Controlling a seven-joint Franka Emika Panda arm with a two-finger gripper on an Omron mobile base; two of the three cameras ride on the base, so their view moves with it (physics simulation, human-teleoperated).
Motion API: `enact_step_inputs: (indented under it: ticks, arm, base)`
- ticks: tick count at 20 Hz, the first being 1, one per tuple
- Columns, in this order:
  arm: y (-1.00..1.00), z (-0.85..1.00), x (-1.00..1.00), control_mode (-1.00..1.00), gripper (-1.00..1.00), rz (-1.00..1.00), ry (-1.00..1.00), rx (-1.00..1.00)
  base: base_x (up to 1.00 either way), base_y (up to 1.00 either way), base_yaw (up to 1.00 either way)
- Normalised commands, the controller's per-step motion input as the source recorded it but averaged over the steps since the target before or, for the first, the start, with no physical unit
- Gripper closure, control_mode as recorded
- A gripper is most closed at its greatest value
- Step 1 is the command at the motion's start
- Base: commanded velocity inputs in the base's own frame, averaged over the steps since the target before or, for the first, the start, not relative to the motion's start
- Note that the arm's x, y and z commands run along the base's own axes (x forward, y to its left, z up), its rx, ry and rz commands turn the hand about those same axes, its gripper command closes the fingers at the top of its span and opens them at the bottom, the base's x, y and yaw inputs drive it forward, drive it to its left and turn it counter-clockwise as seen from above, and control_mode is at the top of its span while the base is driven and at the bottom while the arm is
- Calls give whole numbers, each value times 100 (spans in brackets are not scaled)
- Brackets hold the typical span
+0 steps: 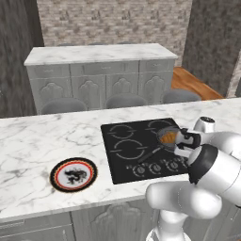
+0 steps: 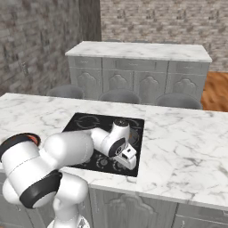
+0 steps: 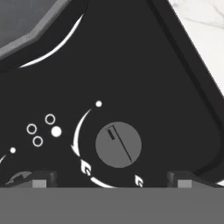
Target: Pick the croissant and place it on the pan. Then turn on the stove to warm the croissant.
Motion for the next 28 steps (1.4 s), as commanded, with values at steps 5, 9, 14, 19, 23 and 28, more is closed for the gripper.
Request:
enact_step_inputs:
  ticks: [5,9,14,19,23,28]
  arm:
    - [0,-15,0,-100,-100,1,0,-3]
    - [-1,-14,0,-100,-100,1,0,-2]
    - [-8,-7,0,-100,-100,0,0,0]
    - [-12,0,0,-100,-100,0,0,0]
    - [-3,0,5,-100,-100,0,0,0]
    - [0,0,12,-100,-100,0,0,0]
  base:
    - [0,0,0]
    - [0,0,0]
    - [0,0,0]
    - [0,0,0]
    - [0,0,0]
    - [0,0,0]
